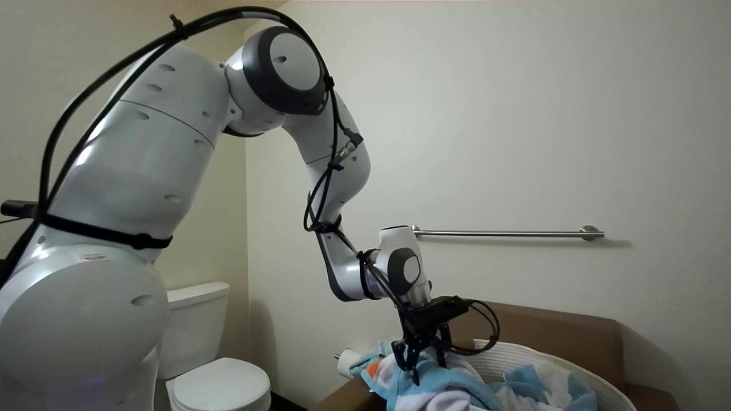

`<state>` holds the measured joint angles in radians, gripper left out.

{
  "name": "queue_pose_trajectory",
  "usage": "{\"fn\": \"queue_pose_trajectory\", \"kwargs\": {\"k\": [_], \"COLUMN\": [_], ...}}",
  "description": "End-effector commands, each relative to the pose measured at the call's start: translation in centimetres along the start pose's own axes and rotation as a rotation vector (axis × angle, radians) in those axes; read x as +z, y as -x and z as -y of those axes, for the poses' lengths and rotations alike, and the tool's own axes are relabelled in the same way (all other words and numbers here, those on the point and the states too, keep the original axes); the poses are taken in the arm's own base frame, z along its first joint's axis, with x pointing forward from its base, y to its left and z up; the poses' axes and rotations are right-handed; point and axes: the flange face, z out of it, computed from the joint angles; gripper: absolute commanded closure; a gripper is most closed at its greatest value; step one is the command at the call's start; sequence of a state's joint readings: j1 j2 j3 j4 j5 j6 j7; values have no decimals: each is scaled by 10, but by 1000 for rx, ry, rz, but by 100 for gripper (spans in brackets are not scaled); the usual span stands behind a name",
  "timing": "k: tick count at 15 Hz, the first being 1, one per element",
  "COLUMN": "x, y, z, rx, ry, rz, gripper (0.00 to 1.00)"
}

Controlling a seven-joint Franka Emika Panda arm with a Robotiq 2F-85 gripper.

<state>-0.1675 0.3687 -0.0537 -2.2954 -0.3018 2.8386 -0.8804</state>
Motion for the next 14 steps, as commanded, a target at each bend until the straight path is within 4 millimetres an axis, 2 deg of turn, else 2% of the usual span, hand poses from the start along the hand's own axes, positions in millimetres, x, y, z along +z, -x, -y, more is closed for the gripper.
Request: {"fn": "queue_pose_trajectory", "kwargs": {"k": [1,6,10,14], "x": [13,12,0,-31], "y": [3,2,7,21], "z": [-15,-23,-29,-38], "rx": [7,14,28,68], "ry": [-18,-11,0,9], "rz": [28,33,23,-14], "gripper": [55,83,91,92]}}
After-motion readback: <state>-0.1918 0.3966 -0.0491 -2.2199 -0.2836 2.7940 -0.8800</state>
